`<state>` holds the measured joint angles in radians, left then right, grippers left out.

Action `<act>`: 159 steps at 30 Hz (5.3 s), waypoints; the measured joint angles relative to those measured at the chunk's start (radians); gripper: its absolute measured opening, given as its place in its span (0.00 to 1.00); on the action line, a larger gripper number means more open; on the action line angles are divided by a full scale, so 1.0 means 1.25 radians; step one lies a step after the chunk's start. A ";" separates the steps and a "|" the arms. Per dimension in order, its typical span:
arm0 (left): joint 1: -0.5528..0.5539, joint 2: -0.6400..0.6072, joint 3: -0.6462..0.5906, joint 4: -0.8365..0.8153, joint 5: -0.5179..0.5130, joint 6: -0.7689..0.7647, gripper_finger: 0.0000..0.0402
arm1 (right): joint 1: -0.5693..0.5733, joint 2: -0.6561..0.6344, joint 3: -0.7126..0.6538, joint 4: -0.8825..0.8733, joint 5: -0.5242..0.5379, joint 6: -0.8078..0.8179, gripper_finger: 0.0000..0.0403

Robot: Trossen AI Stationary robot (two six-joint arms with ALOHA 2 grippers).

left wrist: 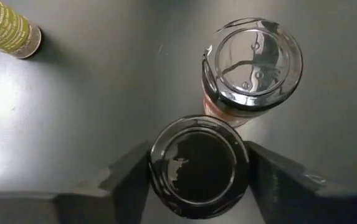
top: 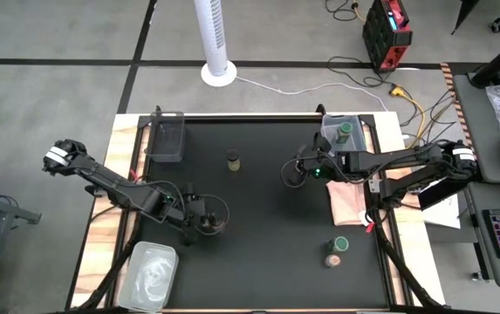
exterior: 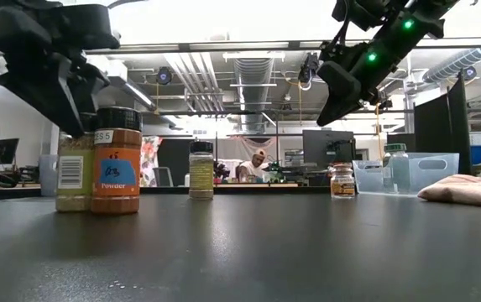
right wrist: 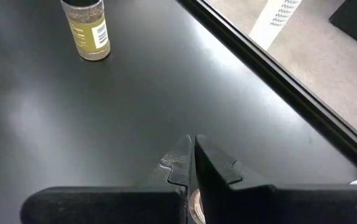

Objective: Sort spices by type
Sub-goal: Put the bottom left black spice bottle into the black bin

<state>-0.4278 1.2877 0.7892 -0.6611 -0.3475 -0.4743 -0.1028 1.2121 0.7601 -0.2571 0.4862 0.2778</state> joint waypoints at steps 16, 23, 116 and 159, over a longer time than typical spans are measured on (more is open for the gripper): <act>-0.003 -0.001 0.307 -0.338 -0.093 0.067 0.47 | 0.000 0.000 -0.011 0.000 -0.027 0.003 0.03; 0.023 -0.004 0.459 -0.408 -0.320 0.084 0.48 | 0.002 0.000 -0.012 0.001 -0.208 0.030 0.03; 1.044 -0.139 0.131 -0.102 -0.046 0.149 0.47 | -0.028 0.000 -0.050 0.094 -0.164 0.071 0.03; 1.155 0.049 0.117 0.061 0.036 0.199 0.47 | -0.028 0.000 -0.091 0.097 -0.158 0.092 0.03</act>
<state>1.0157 1.3493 0.9360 -0.5851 -0.3028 -0.2256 -0.1383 1.2121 0.6468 -0.1356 0.2882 0.3931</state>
